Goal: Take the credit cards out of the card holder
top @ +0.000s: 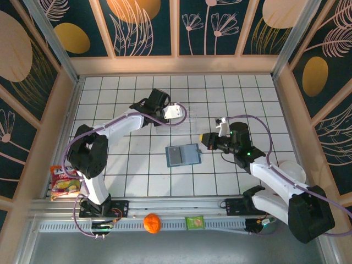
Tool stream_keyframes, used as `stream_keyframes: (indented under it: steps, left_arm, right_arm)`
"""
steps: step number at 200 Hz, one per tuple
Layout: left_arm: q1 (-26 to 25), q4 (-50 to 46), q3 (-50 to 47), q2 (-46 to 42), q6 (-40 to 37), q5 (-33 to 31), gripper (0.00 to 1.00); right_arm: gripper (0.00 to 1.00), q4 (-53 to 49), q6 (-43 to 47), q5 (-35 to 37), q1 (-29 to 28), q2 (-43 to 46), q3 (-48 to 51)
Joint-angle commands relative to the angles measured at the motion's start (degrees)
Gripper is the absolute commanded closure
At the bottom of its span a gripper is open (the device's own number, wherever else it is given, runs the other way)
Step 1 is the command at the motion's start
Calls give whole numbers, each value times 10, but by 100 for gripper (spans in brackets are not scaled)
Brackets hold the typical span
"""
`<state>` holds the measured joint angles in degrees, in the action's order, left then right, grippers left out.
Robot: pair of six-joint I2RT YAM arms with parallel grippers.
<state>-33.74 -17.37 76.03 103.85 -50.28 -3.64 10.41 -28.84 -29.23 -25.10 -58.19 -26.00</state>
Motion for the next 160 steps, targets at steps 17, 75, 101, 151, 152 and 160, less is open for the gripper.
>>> stream_keyframes:
  steps: [17,75,101,151,152,160]
  left_arm:
    - [3,62,-18,-37,13,-29,75]
    - [3,124,5,-88,82,-39,74]
    - [6,192,-7,-137,157,-32,61]
    - [6,236,-33,-230,410,-73,41]
    - [6,235,-34,-232,415,-73,40]
    - [7,235,-51,-251,455,-69,37]
  right_arm:
    - [100,11,-8,-13,6,5,-12]
    - [91,5,-10,-6,4,0,-11]
    - [80,0,-8,8,-7,-16,-16]
    - [80,-21,15,77,-90,-117,-84]
    - [80,-21,16,79,-91,-120,-85]
    - [80,-26,19,89,-101,-144,-103]
